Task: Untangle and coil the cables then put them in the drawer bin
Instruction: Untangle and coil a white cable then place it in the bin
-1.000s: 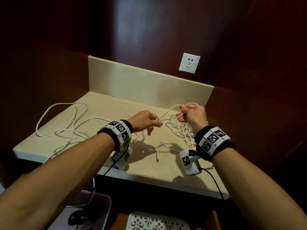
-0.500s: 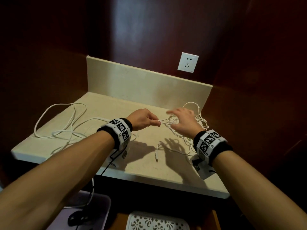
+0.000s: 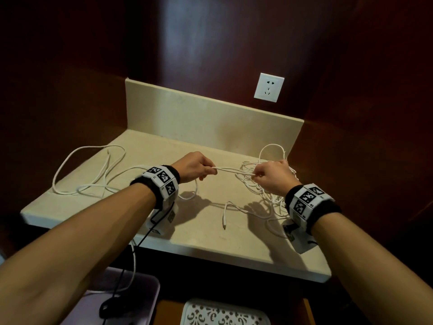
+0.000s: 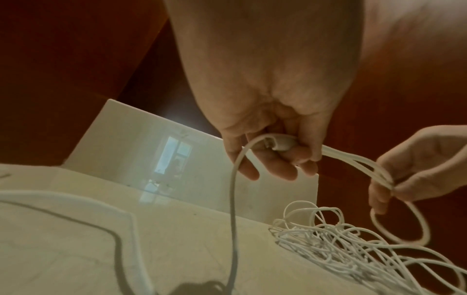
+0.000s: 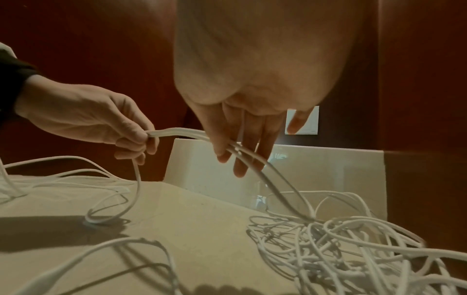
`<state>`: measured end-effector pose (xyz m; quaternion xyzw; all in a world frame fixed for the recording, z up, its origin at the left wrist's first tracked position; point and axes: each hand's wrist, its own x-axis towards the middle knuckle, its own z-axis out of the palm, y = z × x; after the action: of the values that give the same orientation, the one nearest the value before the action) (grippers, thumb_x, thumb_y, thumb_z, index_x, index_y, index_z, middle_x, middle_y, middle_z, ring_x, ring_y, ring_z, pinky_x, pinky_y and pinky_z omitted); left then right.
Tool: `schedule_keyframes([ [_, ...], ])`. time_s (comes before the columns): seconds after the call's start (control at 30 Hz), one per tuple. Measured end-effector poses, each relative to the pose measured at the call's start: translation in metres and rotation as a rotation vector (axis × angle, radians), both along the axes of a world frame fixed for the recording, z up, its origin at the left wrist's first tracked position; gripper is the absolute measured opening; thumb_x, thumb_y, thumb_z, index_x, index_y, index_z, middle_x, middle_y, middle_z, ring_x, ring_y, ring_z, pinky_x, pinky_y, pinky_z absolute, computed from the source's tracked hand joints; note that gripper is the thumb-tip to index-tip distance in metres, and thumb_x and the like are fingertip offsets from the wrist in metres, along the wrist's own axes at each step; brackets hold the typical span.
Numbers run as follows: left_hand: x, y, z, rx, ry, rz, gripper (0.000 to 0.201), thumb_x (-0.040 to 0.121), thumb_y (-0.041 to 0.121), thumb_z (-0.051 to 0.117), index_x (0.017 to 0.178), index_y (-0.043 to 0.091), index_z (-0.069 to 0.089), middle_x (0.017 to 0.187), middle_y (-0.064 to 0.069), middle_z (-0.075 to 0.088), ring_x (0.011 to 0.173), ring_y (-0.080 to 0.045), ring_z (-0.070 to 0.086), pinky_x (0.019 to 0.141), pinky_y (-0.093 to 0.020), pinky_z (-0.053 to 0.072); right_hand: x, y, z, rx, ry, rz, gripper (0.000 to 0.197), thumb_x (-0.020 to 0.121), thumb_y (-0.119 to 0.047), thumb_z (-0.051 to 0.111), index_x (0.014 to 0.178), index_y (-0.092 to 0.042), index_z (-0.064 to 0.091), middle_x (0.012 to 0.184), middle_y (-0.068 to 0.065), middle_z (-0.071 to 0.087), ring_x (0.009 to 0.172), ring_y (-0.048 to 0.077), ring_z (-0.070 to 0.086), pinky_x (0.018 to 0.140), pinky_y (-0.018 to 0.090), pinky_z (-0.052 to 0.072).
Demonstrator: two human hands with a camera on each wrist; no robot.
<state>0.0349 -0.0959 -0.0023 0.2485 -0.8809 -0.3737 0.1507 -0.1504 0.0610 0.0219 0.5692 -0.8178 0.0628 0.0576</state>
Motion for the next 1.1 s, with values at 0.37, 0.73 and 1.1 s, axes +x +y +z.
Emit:
schedule_keyframes([
  [0.37,0.000,-0.002,-0.001,0.052,0.025,0.021,0.015,0.090,0.017,0.065,0.091,0.005,0.074,0.061,0.002,0.063,0.063,-0.009,0.056,0.074,-0.027,0.043,0.013,-0.012,-0.007,-0.103,-0.344,0.145,0.024,0.096,-0.034,0.058,0.109,-0.021,0.074,0.084,-0.006,0.073,0.072,-0.002,0.054,0.080,0.026,0.040],
  [0.73,0.004,-0.002,-0.002,0.102,0.070,0.014,0.016,0.090,0.014,0.064,0.090,0.001,0.074,0.069,-0.007,0.068,0.064,-0.012,0.058,0.064,-0.019,0.043,0.008,-0.011,-0.003,0.013,-0.297,0.063,0.022,0.097,-0.026,0.056,0.108,-0.017,0.073,0.090,-0.005,0.071,0.079,0.010,0.060,0.071,0.022,0.044],
  [1.1,0.009,-0.001,0.002,0.177,0.036,0.017,0.015,0.091,0.018,0.065,0.087,0.006,0.071,0.079,-0.010,0.073,0.070,-0.017,0.066,0.062,-0.024,0.051,0.027,-0.021,-0.002,0.009,-0.270,0.134,0.020,0.102,-0.022,0.040,0.090,-0.022,0.056,0.085,-0.002,0.055,0.081,0.018,0.048,0.068,0.028,0.031],
])
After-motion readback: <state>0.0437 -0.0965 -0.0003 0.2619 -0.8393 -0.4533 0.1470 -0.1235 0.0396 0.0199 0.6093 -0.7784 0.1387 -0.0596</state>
